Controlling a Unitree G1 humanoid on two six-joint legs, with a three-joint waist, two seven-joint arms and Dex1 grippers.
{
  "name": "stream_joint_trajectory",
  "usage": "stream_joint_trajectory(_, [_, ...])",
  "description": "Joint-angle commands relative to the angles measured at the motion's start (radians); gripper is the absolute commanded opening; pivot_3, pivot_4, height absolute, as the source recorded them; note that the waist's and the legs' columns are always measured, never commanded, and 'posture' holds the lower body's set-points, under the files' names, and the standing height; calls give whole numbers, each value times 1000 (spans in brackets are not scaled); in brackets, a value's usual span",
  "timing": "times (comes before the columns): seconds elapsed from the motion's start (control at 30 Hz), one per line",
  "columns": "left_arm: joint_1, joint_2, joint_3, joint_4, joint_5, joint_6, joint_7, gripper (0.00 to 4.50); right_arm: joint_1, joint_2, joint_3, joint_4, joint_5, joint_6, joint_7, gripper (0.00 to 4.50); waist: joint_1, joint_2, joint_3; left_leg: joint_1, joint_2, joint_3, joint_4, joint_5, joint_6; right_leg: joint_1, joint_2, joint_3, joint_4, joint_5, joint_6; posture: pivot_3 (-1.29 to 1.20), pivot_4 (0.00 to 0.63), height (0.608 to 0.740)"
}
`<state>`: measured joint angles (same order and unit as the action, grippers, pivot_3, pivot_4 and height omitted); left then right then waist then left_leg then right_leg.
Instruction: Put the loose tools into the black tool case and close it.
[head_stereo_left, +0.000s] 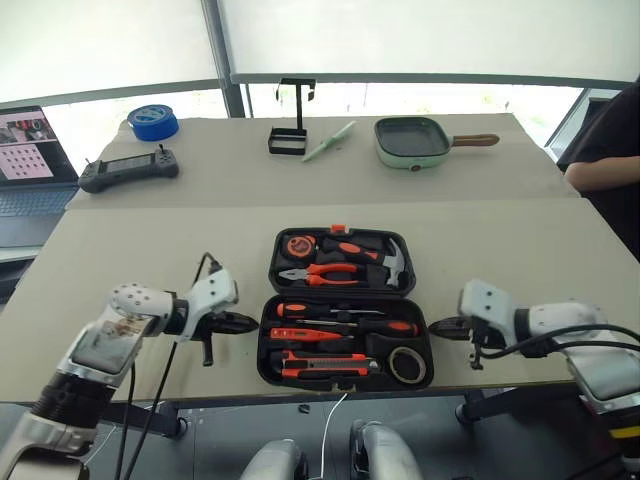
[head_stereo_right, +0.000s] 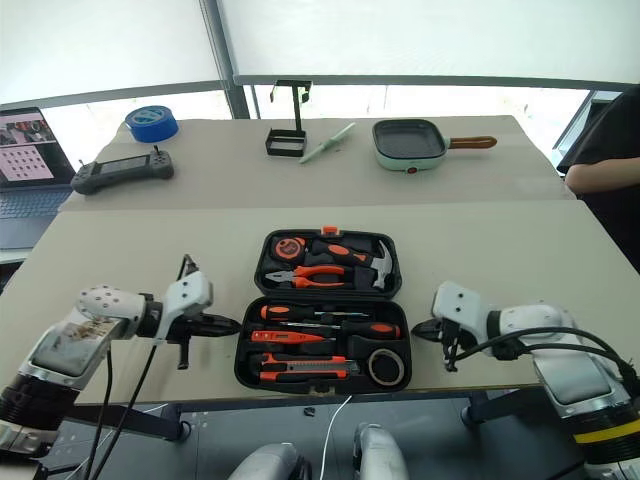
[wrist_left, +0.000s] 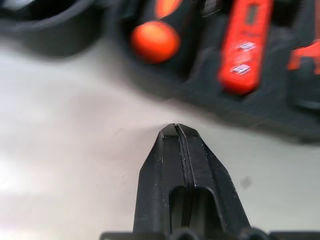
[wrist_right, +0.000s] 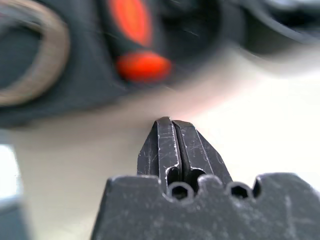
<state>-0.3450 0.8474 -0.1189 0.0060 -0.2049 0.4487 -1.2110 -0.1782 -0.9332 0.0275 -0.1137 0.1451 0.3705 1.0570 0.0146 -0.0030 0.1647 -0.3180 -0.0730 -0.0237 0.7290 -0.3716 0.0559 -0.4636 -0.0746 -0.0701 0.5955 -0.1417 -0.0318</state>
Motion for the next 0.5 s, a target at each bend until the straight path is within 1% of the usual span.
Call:
stream_joint_trajectory(0.03, [-91, 13, 92, 99, -58, 171, 45, 640, -47, 9, -129, -9, 106, 206, -54, 736, 0, 0, 0, 0, 0, 0, 0, 0, 0, 0, 0, 0, 0, 0, 0, 0, 150, 740])
stream_joint_trajectory(0.07, [-126, 0, 111, 119, -90, 241, 53, 1107, -73, 28, -152, -21, 152, 285, -68, 1194, -2, 0, 0, 0, 0, 0, 0, 0, 0, -1, 0, 0, 0, 0, 0, 0, 150, 740])
stream_joint_trajectory(0.13, [-214, -31, 137, 162, -151, 413, 75, 1773, -143, 76, -185, -48, 247, 449, -100, 1837, -3, 0, 0, -1, 0, 0, 0, 0, 0, -1, 1, 0, 0, 0, 0, 0, 150, 740])
stream_joint_trajectory(0.17, [-260, -55, 146, 186, -170, 476, 94, 2224, -184, 107, -191, -56, 285, 518, -121, 2231, -3, 0, 0, -1, 0, 0, 1, 0, 0, -1, 1, 0, 0, 0, 0, 0, 150, 740])
stream_joint_trajectory(0.2, [-299, -80, 154, 209, -189, 526, 113, 2545, -219, 134, -193, -61, 316, 577, -140, 2532, -3, -1, 0, -2, 0, 0, 1, 0, 0, -1, 0, 0, 0, 0, 0, 0, 150, 740])
stream_joint_trajectory(0.27, [-370, -146, 169, 254, -219, 611, 159, 3298, -289, 195, -180, -50, 343, 664, -197, 3247, -3, -1, 0, -2, 0, 0, 1, 0, 0, -1, 0, 0, 1, 0, 0, 0, 150, 740])
stream_joint_trajectory(0.3, [-399, -177, 170, 272, -226, 642, 181, 3597, -318, 220, -167, -34, 340, 690, -227, 3521, -2, -1, 0, -2, 0, -1, 1, 0, 0, -1, 0, 0, 1, 0, 0, 0, 150, 740])
stream_joint_trajectory(0.37, [-443, -232, 164, 296, -227, 677, 228, 4392, -360, 256, -137, 7, 319, 715, -271, 4279, -1, -1, 0, -3, 0, -1, 1, 0, 0, -1, 0, -1, 1, 0, 0, 0, 150, 740])
stream_joint_trajectory(0.4, [-457, -254, 158, 304, -224, 684, 249, 4493, -376, 269, -122, 29, 304, 718, -291, 4446, -2, -1, 0, -3, 0, -1, 1, 0, 0, -1, 0, -1, 3, 1, 1, 0, 150, 740])
stream_joint_trajectory(0.5, [-485, -304, 131, 338, -195, 670, 310, 4493, -448, 330, -144, 136, 295, 771, -380, 4446, -6, -2, -1, -3, -2, 0, 2, 0, 0, -2, -1, -1, 6, 1, 1, 0, 150, 740])
